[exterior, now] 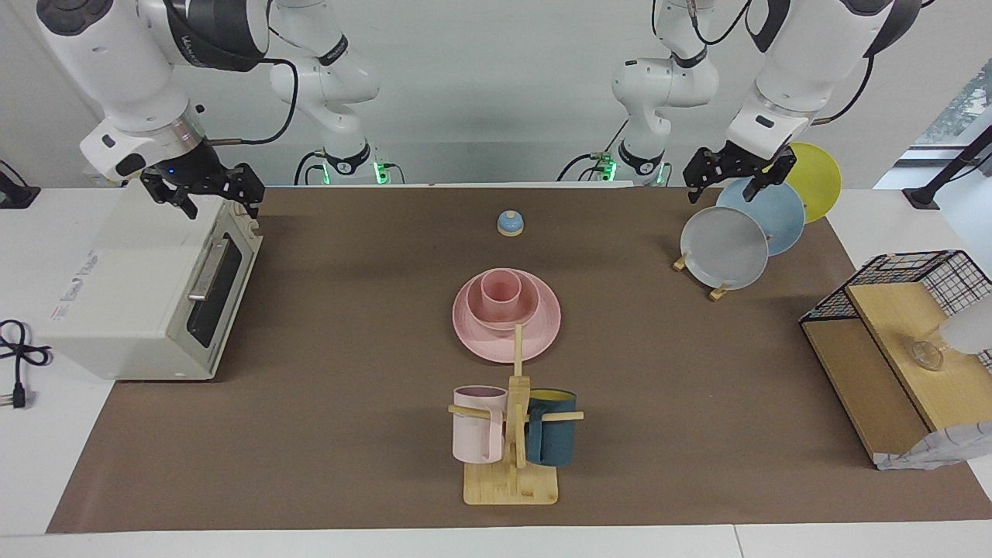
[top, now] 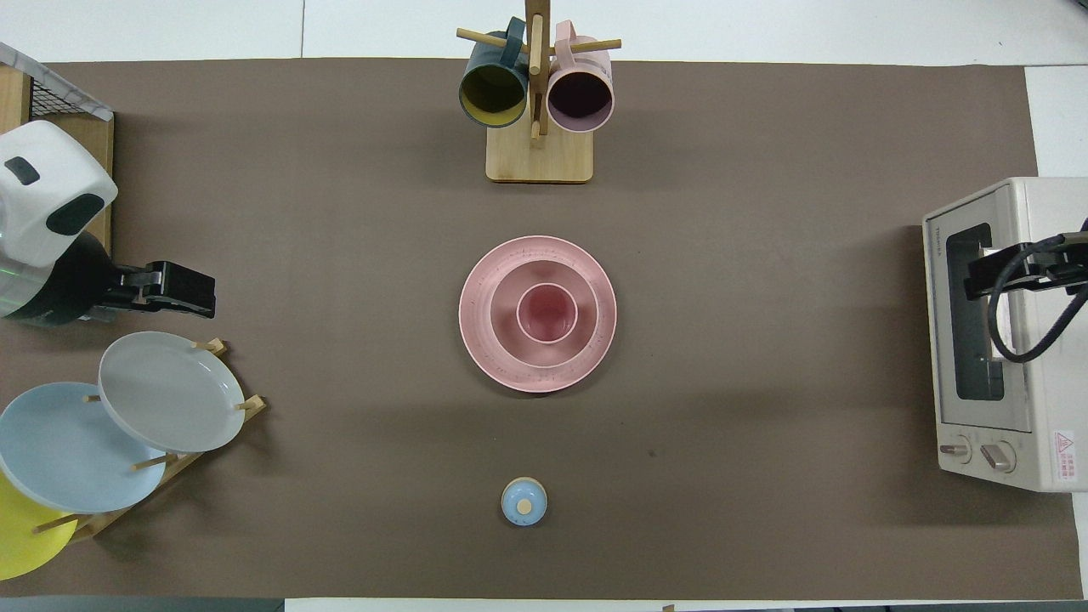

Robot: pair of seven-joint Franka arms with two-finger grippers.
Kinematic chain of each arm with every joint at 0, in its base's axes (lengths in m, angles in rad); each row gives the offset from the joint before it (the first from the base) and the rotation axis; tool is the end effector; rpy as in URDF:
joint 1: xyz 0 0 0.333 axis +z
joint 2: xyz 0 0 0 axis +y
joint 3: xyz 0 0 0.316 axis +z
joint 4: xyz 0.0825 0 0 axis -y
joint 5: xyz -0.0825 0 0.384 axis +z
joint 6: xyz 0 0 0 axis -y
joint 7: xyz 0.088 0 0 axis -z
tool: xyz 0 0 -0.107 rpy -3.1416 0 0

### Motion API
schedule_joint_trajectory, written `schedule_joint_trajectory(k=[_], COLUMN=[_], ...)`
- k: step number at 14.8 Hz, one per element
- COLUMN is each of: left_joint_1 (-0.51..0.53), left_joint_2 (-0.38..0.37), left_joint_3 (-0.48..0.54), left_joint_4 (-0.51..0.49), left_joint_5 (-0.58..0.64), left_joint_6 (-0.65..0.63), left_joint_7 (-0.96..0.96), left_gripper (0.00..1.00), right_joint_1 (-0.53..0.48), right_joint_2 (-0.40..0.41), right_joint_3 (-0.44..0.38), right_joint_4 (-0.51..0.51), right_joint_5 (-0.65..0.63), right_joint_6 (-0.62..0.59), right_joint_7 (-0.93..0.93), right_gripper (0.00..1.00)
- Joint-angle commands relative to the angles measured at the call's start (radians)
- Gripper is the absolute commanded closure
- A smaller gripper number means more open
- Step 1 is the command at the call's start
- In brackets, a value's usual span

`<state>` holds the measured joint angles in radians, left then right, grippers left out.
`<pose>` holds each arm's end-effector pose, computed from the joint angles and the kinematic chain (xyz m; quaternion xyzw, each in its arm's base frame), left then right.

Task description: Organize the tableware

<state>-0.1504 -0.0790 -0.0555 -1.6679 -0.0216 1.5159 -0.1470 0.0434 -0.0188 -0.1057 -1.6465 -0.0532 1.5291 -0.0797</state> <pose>0.5110 -0.1104 0.6169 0.9989 -0.0295 -0.0375 0.0021 0.5402 -0.0401 0.5960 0.9984 0.0089 -0.0510 0.0220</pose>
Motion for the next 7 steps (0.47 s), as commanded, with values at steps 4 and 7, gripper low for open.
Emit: schedule_joint_trajectory(k=[4, 7], left_joint_1=[0.014, 0.012], left_joint_2=[0.001, 0.001], left_joint_3=[-0.004, -0.004], left_joint_4=[0.017, 0.017], left_joint_5=[0.000, 0.002], left_joint_6=[-0.014, -0.014], left_joint_7=[0.032, 0.034], left_gripper=[0.00, 0.00], right_joint_1=[-0.017, -0.017], right_joint_2=[-0.012, -0.012], right_joint_3=[0.012, 0.011], right_joint_4=[-0.007, -0.007], right_joint_5=[0.007, 0.007], right_joint_6=[-0.007, -0.007], right_joint_7=[-0.014, -0.014], right_gripper=[0.00, 0.00])
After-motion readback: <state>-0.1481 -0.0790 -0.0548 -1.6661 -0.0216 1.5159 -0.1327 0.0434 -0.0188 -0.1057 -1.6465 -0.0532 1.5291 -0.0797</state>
